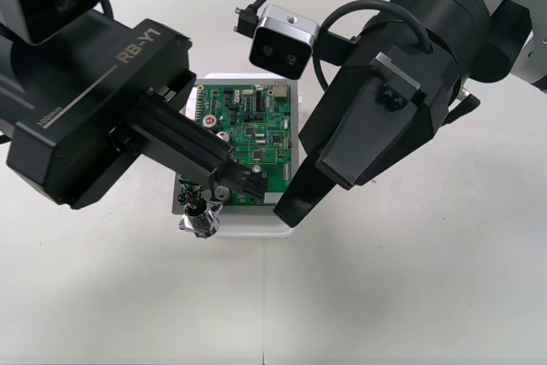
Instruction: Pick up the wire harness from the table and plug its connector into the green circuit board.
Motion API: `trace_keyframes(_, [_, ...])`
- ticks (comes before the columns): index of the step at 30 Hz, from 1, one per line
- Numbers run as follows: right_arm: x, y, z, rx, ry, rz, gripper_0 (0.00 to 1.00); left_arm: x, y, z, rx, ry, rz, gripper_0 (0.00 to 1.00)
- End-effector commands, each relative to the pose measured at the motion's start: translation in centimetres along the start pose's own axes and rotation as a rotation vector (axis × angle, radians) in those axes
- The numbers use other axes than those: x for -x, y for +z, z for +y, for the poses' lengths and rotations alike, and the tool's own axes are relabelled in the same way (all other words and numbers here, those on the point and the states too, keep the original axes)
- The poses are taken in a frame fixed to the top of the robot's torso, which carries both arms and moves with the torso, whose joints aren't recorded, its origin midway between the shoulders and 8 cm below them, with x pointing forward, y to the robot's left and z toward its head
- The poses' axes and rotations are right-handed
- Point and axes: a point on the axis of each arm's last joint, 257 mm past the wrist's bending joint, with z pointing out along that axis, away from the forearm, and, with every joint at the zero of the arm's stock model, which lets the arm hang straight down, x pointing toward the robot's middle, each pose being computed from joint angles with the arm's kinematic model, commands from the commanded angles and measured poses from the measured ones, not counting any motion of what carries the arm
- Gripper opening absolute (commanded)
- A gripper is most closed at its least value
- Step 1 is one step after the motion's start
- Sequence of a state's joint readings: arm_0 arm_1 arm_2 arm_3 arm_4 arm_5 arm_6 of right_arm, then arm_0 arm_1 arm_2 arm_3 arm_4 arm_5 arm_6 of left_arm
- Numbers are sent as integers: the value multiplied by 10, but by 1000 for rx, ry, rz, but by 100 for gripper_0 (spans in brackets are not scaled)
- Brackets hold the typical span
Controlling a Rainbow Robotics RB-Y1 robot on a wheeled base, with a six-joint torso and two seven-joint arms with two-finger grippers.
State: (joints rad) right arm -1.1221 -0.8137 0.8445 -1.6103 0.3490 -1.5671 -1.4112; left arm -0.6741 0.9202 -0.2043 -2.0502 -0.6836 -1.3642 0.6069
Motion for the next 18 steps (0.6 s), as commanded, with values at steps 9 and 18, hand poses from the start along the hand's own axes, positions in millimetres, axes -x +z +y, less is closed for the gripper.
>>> trace_keyframes(9, [20, -20, -8, -108, -54, -44, 100, -14, -33, -29, 0, -28, 19, 0])
trace_keyframes(18, [23, -42, -20, -172, -143, -108, 100, -24, -53, -41, -1, -44, 2, 0])
